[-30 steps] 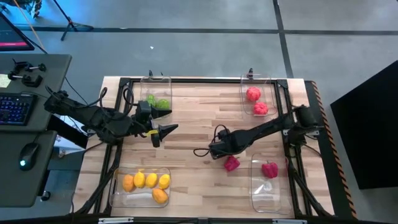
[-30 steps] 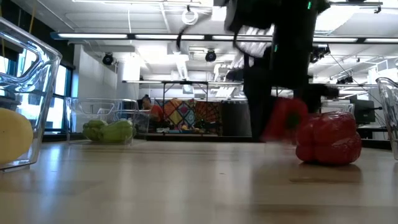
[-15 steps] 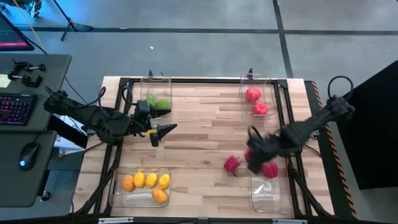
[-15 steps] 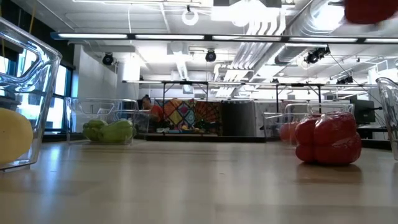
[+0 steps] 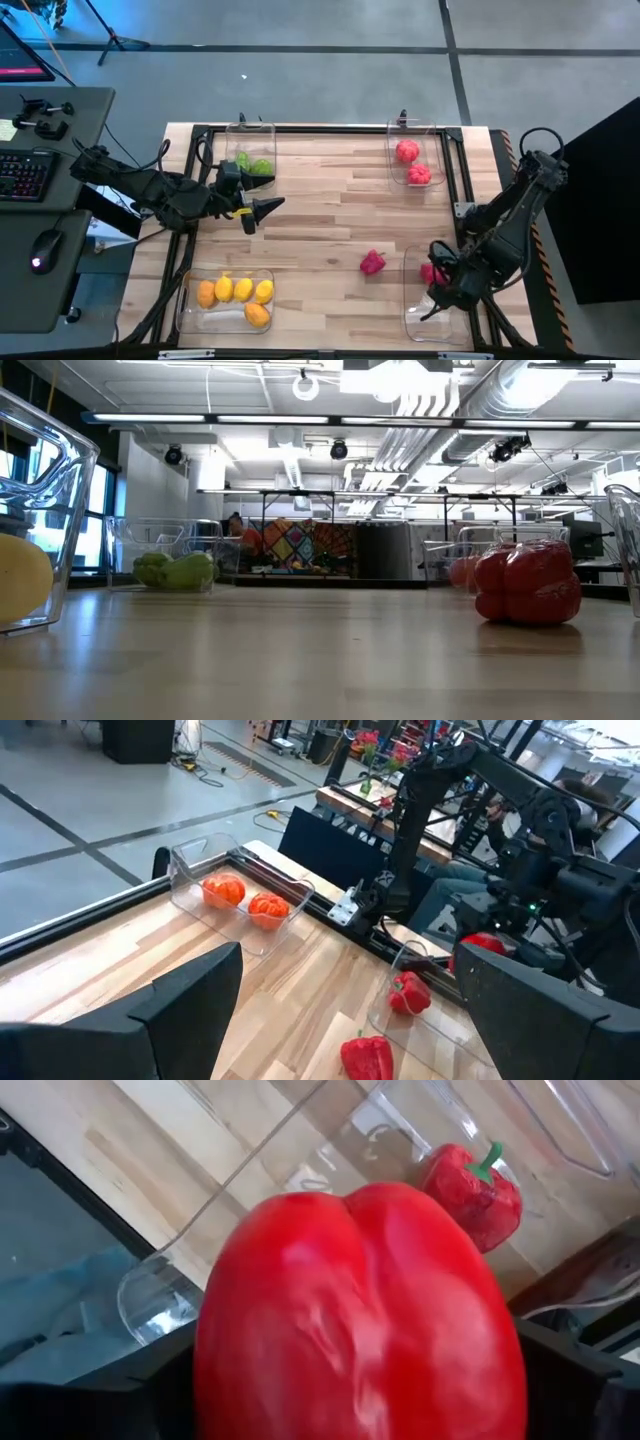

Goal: Sort produce into baskets
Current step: Put the red bell pepper into the bottom right transparent bin

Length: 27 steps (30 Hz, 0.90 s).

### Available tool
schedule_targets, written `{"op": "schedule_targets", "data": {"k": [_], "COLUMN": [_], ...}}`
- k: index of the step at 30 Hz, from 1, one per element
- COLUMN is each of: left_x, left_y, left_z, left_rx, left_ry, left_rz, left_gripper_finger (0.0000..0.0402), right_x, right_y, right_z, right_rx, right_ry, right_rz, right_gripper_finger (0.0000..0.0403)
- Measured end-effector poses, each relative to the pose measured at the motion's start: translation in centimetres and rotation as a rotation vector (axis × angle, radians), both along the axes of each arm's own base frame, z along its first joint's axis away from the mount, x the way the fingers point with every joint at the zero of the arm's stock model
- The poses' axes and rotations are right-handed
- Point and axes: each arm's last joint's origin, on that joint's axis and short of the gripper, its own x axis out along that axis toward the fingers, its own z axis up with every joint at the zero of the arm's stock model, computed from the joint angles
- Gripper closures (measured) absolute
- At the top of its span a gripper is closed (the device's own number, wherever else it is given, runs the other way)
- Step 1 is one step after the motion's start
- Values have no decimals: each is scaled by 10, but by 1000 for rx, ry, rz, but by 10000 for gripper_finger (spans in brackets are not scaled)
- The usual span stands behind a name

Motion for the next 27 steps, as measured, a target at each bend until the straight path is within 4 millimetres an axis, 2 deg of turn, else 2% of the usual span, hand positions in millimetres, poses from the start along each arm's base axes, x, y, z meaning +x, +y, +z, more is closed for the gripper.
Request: {"op": "schedule_targets", "data": {"k": [4,10,14,17,20,24,27], "left_x": [1,1,1,2,-1,-14,-25], "left_y": [2,1,0,-2,-2,3,7], "left_z": [0,0,-1,-1,-1,-2,-2], "left_rx": [-7,-6,4,14,54,68,46], "left_ry": [-2,4,19,31,60,114,137], "left_rz": [10,-20,-82,-131,-180,-206,-198], "left_gripper_finger": [51,51,51,51,51,51,51], "right_x": [2,7,18,27,36,53,61], "right_y": [1,-3,-9,-17,-28,-44,-45], "right_z": [0,1,1,2,6,25,32], "right_rx": [27,141,184,189,212,166,193], "right_ry": [8,119,116,99,48,-155,-232], "right_rz": [-1,55,45,12,-7,-95,-89], "right_gripper_finger": [35,28,7,7,8,8,8]}}
